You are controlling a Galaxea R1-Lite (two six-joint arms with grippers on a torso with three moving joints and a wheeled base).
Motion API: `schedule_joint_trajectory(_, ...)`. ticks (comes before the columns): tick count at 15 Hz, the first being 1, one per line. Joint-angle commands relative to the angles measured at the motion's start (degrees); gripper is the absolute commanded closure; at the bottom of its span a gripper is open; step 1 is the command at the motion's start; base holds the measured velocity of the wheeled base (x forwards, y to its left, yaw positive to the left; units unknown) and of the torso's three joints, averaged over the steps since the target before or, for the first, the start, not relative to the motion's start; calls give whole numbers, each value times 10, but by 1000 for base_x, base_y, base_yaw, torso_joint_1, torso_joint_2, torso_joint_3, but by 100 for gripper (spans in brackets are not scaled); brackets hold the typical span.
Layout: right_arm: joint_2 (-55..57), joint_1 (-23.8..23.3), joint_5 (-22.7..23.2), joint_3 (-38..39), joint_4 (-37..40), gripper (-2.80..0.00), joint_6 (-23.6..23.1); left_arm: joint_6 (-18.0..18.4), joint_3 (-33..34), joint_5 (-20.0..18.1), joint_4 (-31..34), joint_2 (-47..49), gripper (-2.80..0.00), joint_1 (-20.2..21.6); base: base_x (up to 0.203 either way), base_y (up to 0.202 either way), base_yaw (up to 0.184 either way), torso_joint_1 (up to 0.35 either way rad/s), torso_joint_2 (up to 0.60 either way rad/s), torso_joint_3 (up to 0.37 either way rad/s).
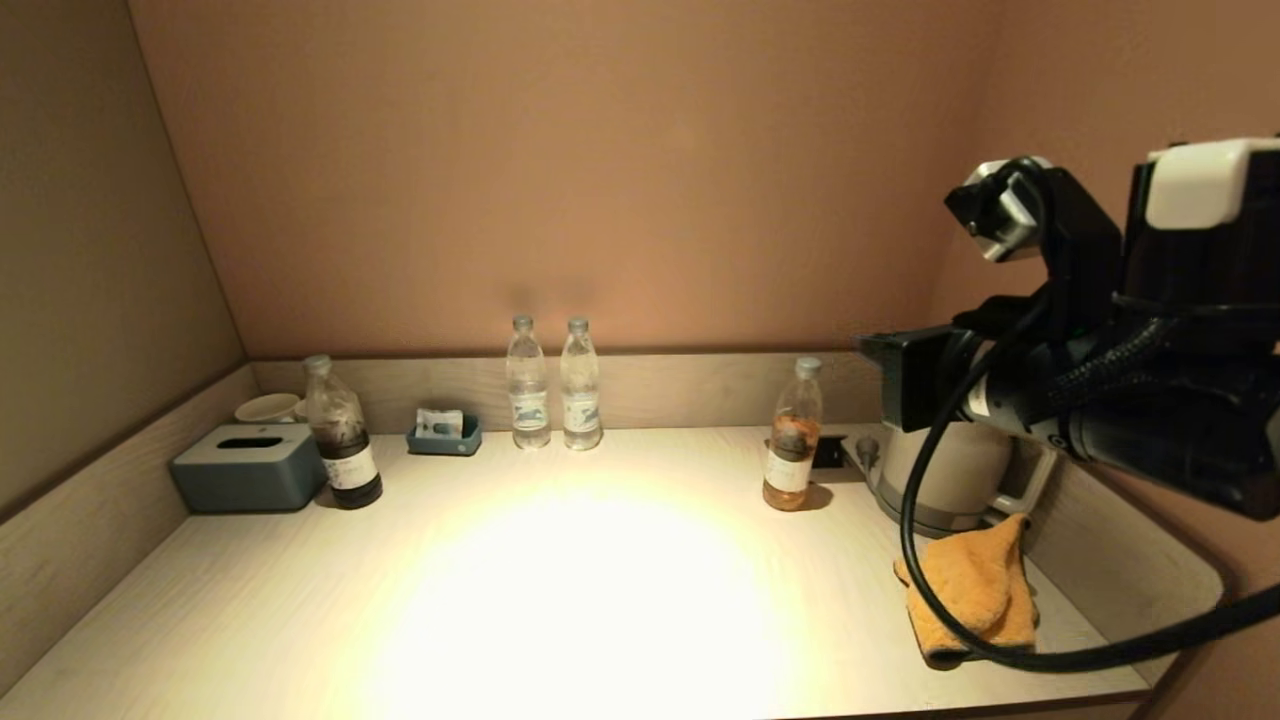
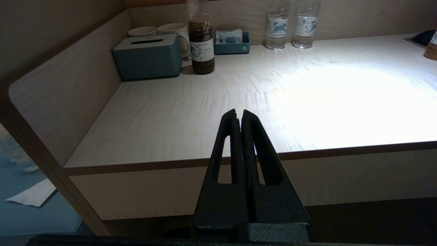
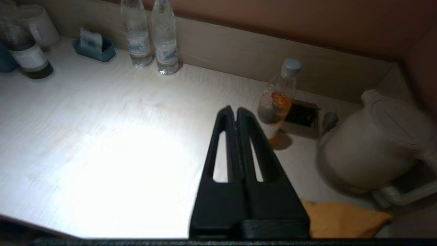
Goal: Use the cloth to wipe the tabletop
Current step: Pick up the tablecloth
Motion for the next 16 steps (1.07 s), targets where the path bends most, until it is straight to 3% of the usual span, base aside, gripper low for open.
schedule_joint_trajectory(1, -11, 6, 0, 9, -1, 0, 0, 0, 0, 0, 0, 0, 0, 0, 0, 0, 0, 0, 0, 0)
schedule_joint_trajectory(9, -24, 7, -7, 100, -1, 0, 9, 0, 0, 0, 0, 0, 0, 0, 0, 0, 0, 0, 0, 0)
schedule_joint_trajectory(12, -1, -60, -2, 149, 0, 0, 37, 0, 0, 0, 0, 1, 0, 0, 0, 0, 0, 0, 0, 0)
schedule_joint_trajectory(16, 79, -161, 0, 139, -1, 0, 64, 0, 0, 0, 0, 1, 0, 0, 0, 0, 0, 0, 0, 0)
